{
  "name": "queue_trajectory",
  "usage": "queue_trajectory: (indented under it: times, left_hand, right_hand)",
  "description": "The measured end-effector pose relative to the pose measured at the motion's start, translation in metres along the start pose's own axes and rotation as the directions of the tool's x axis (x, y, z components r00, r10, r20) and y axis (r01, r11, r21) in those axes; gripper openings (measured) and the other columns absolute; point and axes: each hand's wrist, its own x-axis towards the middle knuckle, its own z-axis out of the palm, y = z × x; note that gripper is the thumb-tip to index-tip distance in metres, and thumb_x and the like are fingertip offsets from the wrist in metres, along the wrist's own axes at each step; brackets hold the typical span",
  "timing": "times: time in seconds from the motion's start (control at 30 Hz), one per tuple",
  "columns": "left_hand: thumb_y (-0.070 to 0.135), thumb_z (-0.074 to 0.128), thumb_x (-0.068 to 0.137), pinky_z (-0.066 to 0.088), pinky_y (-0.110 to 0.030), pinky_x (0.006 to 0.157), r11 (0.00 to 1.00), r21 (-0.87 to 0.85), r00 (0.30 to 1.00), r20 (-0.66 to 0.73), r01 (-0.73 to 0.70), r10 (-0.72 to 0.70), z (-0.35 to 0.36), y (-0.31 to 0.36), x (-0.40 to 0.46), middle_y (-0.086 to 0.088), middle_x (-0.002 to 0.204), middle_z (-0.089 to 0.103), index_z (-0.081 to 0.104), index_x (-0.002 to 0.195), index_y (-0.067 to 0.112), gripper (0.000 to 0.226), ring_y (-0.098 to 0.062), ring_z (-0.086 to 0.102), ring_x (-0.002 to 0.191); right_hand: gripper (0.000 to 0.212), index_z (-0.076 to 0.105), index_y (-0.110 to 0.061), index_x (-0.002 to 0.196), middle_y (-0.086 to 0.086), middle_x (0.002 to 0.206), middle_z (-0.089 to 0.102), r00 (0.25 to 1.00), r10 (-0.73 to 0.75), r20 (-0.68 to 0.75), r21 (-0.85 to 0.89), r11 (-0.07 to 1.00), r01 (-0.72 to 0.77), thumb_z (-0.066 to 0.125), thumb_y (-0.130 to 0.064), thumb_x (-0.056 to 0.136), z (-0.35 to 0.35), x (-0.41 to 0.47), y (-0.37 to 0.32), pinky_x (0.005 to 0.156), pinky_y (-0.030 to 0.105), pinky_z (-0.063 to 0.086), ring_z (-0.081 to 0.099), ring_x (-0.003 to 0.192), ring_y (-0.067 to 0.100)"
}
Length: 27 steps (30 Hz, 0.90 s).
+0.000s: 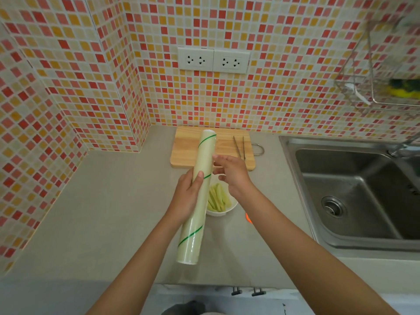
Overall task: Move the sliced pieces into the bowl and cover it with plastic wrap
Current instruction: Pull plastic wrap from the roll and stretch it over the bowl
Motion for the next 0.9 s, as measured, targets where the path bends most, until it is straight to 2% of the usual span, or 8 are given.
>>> queue_trajectory:
  times: [0.1, 0.37, 0.47, 0.57, 0.63, 0.77, 0.83, 0.9]
  left_hand:
    - [0.043, 0.038, 0.100, 0.045, -0.046, 0.094, 0.999, -0.006, 0.999, 0.008, 0.034, -0.034, 0.005, -0.003, -0.002, -0.011, 0.104, 0.062, 0.060, 0.115, 0.021, 0.034, -0.030, 0.057, 0.108]
    - [0.047, 0.039, 0.098, 0.044, -0.040, 0.093, 0.998, -0.002, 0.998, -0.012, 0.066, -0.066, 0.011, -0.007, -0.006, -0.010, 0.106, 0.059, 0.059, 0.112, 0.022, 0.035, -0.023, 0.056, 0.104]
    - [0.046, 0.039, 0.099, 0.045, -0.039, 0.094, 0.999, 0.010, 0.999, 0.001, 0.050, -0.050, 0.012, -0.004, -0.009, -0.008, 0.109, 0.059, 0.058, 0.117, 0.024, 0.035, -0.022, 0.057, 0.107]
    - [0.045, 0.037, 0.099, 0.044, -0.032, 0.095, 1.000, 0.016, 1.000, 0.008, 0.023, -0.023, 0.015, -0.002, -0.012, 0.001, 0.111, 0.059, 0.056, 0.122, 0.032, 0.032, -0.012, 0.054, 0.112]
    - [0.046, 0.037, 0.099, 0.041, -0.026, 0.091, 1.000, 0.023, 1.000, -0.003, 0.017, -0.017, 0.015, 0.000, -0.015, 0.007, 0.110, 0.057, 0.054, 0.118, 0.039, 0.026, -0.003, 0.050, 0.112]
    - [0.047, 0.038, 0.099, 0.047, -0.042, 0.097, 0.999, -0.014, 1.000, -0.002, 0.029, -0.029, 0.010, 0.002, -0.016, -0.006, 0.108, 0.061, 0.059, 0.114, 0.028, 0.032, -0.021, 0.057, 0.108]
    - [0.049, 0.038, 0.097, 0.046, -0.046, 0.099, 0.999, -0.018, 1.000, 0.008, 0.029, -0.029, 0.007, 0.004, -0.015, -0.008, 0.110, 0.062, 0.060, 0.117, 0.026, 0.037, -0.024, 0.058, 0.108]
    - [0.050, 0.038, 0.097, 0.045, -0.047, 0.101, 0.999, -0.028, 0.999, -0.005, 0.037, -0.037, 0.007, 0.006, -0.014, -0.008, 0.111, 0.062, 0.060, 0.118, 0.026, 0.038, -0.023, 0.058, 0.110]
  right_hand:
    - [0.013, 0.062, -0.014, 0.076, 0.000, 0.071, 0.060, 1.000, -0.004, -0.006, -0.004, 1.000, 0.004, 0.067, -0.019, 0.087, -0.006, 0.002, 0.001, 0.050, 0.021, 0.037, 0.052, 0.051, 0.010]
    - [0.018, 0.055, -0.008, 0.077, 0.006, 0.070, 0.053, 1.000, 0.023, 0.012, 0.085, 0.996, -0.024, 0.053, -0.006, 0.095, -0.020, 0.006, 0.006, 0.052, 0.025, 0.041, 0.052, 0.059, 0.016]
    - [0.015, 0.056, -0.009, 0.083, 0.006, 0.071, 0.056, 0.999, 0.051, 0.008, 0.137, 0.989, -0.052, 0.052, -0.012, 0.096, -0.022, 0.002, 0.010, 0.052, 0.026, 0.041, 0.054, 0.056, 0.018]
    - [0.026, 0.054, -0.011, 0.088, 0.001, 0.069, 0.058, 1.000, 0.016, -0.021, -0.039, 0.999, -0.017, 0.056, -0.036, 0.094, -0.015, 0.001, 0.010, 0.048, 0.025, 0.039, 0.054, 0.050, 0.015]
    - [0.022, 0.050, -0.011, 0.087, 0.002, 0.071, 0.056, 0.997, -0.069, -0.025, -0.120, 0.991, 0.065, 0.054, -0.031, 0.095, -0.009, 0.003, 0.008, 0.046, 0.024, 0.038, 0.051, 0.050, 0.014]
    - [0.019, 0.046, -0.012, 0.078, 0.006, 0.063, 0.054, 0.988, -0.139, -0.070, -0.104, 0.986, 0.131, 0.044, -0.007, 0.096, -0.008, 0.007, 0.005, 0.046, 0.026, 0.039, 0.049, 0.048, 0.016]
    - [0.020, 0.045, -0.011, 0.078, 0.008, 0.063, 0.053, 0.991, -0.105, -0.081, -0.023, 0.994, 0.104, 0.043, -0.012, 0.098, -0.009, 0.006, 0.006, 0.044, 0.027, 0.039, 0.049, 0.047, 0.019]
    - [0.026, 0.047, -0.012, 0.080, 0.007, 0.060, 0.052, 0.994, -0.079, -0.076, 0.005, 0.997, 0.080, 0.043, -0.029, 0.100, -0.006, 0.001, 0.010, 0.040, 0.024, 0.039, 0.050, 0.042, 0.017]
